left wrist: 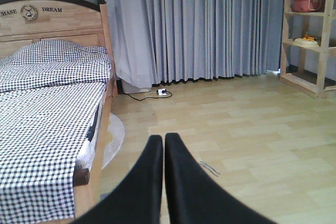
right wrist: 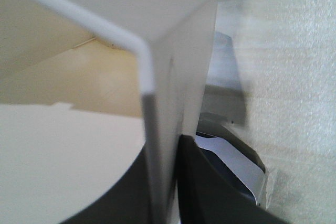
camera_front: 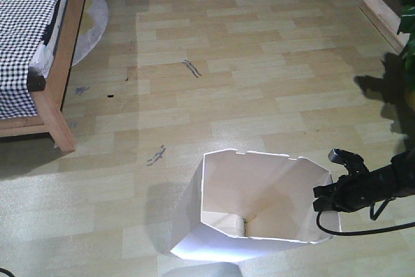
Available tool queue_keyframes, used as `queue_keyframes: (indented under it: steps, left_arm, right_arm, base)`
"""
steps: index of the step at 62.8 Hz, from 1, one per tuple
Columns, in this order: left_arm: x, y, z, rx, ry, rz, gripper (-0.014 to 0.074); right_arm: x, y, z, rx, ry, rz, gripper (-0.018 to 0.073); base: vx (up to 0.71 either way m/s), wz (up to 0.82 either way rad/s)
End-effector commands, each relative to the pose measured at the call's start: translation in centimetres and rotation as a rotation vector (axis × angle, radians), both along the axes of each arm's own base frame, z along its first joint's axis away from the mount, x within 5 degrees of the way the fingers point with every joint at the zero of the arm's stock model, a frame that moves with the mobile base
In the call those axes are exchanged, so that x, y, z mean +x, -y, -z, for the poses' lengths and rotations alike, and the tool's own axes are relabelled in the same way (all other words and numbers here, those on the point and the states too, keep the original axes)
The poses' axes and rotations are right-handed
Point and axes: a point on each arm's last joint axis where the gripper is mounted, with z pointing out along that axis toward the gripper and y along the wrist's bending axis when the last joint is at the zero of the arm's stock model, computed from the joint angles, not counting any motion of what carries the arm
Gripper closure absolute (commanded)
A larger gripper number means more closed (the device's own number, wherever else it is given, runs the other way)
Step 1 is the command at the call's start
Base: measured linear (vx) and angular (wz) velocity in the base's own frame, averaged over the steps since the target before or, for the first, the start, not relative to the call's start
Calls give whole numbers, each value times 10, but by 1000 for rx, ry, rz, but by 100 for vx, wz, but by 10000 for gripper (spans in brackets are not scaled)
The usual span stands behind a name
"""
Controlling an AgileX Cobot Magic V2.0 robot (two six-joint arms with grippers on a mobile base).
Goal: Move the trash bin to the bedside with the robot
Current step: 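Hold the bin with the right gripper while the base turns toward the bed, then drag the held bin across the floor toward the bed and curtains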
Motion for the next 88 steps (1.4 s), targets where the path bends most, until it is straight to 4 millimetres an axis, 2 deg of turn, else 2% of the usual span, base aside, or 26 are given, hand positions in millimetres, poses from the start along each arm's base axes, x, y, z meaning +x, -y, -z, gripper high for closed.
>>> queue_keyframes:
  steps: [1,88]
  left_arm:
    - [0,1,-3,-22,70,9,603]
    - [0,1,-3,-22,70,9,603]
  right_arm:
    - [14,-12,-34,208,87,-6,563]
    - [14,-12,-34,208,87,-6,563]
  base:
    - [29,3]
    - [28,4]
